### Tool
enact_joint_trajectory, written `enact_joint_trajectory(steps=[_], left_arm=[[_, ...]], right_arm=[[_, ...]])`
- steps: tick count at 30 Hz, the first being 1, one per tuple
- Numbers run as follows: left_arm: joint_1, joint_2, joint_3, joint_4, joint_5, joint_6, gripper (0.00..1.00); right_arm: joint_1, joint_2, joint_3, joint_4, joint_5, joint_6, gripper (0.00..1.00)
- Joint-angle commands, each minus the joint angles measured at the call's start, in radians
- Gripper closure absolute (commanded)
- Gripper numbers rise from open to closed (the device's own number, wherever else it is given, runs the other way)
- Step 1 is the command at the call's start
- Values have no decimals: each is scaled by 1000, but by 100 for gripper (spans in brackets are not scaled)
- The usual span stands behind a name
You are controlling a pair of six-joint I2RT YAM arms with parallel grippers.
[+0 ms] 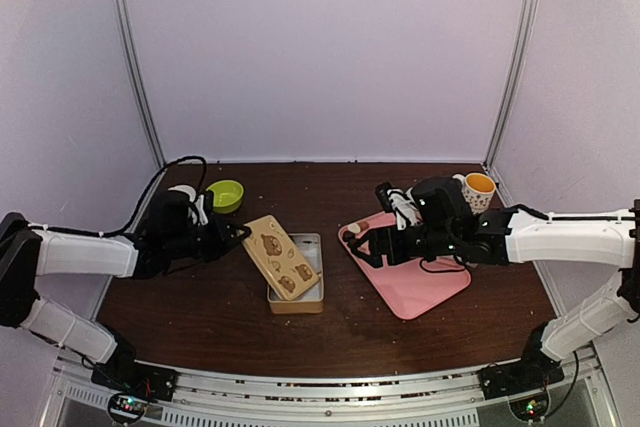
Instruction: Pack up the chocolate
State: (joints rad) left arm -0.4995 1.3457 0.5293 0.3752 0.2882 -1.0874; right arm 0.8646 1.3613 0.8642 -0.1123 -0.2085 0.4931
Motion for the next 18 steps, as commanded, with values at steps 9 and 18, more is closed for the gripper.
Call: enact_joint_trajectory(steps=[9,18], left_arm=[[8,-388,211,-520,-117,164,100],[36,-545,369,-970,-335,344,100]], right_arm=[[7,-52,-3,-14,21,-23,17],[7,-82,6,-99,128,-54,17]])
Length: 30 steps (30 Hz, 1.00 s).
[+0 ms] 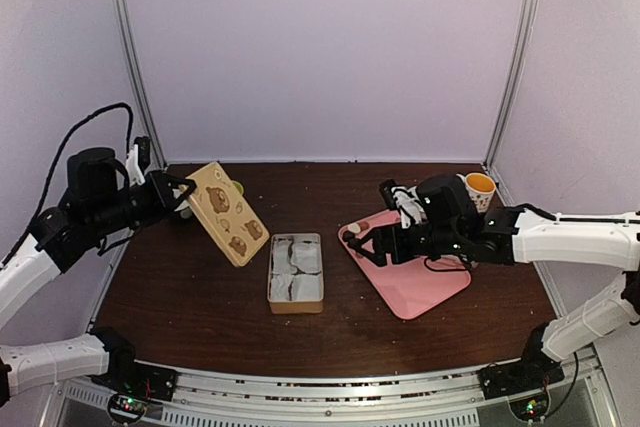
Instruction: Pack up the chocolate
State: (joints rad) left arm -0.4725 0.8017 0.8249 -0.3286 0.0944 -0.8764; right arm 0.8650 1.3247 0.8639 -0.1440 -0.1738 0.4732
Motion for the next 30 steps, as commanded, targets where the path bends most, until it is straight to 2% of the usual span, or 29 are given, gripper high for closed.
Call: enact_joint_trajectory(steps=[1,6,10,13,15,19,21,26,30], left_arm=[[9,15,97,-323,-162,167,100],[9,140,208,-579,-271,296,100],[9,233,239,-646,-282,341,100],[11,295,251,-633,-218,366,100],[14,324,257,-597,-123,379,100],[44,367,254,-532,54,388,100],[77,383,251,-512,132,397,100],[205,370,211,-439,380,422,100],[262,381,199,-444,437,449,100]], right_arm=[[7,-51,12,-93,123,-51,17],[7,-94,40,-249,351,-166,15],[5,-132,37,-326,548,-252,11],[-26,-127,47,-387,633,-278,7],[-90,-110,58,-436,622,-283,5],[-244,-76,78,-446,420,-282,3],[-257,-39,102,-456,383,-300,2],[-271,105,208,-563,406,-329,0],[-283,182,257,-556,351,-356,0]])
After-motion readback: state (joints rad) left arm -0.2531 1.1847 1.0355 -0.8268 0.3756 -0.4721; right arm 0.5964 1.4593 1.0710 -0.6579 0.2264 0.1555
